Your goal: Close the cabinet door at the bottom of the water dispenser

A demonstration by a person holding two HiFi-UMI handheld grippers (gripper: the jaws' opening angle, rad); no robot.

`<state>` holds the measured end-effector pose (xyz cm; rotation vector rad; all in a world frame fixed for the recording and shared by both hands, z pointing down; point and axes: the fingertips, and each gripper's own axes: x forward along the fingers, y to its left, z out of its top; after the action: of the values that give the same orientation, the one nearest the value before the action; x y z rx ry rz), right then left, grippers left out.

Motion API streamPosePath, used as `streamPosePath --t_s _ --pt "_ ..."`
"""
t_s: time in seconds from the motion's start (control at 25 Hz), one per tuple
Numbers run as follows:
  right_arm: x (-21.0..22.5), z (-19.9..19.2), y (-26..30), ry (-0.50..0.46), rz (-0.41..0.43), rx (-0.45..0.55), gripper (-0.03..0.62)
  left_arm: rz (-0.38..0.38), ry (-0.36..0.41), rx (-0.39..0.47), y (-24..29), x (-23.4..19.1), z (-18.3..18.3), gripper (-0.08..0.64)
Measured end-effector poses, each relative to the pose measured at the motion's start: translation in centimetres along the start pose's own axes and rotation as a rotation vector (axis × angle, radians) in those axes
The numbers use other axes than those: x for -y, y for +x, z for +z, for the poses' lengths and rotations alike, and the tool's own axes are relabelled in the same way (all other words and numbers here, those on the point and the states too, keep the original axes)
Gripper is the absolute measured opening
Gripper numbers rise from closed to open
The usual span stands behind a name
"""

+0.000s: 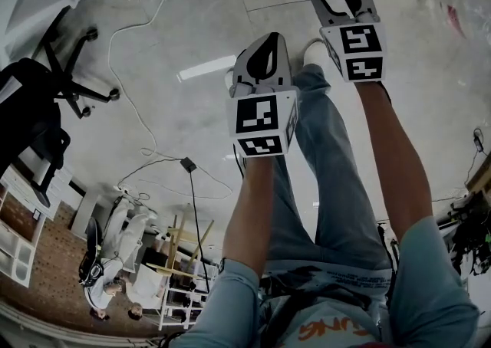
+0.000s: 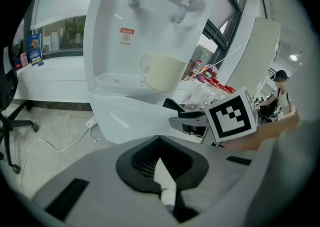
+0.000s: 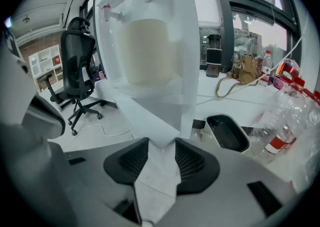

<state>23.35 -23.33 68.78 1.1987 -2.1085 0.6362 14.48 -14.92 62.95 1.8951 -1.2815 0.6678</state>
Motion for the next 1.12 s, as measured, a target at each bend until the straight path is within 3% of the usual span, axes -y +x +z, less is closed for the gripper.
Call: streamPosePath --t_s 0.4,1.12 --pt "3.8 2.9 2.4 -0.053 -0.006 0.047 0.156 0.024 -0.019 0.051 0.9 -0.3 1.3 0.011" --pt "5.9 5.0 4.2 -0.079 0.008 0.095 0.144 0.043 -0.011 0.066 0.1 -0.3 1.9 0.011"
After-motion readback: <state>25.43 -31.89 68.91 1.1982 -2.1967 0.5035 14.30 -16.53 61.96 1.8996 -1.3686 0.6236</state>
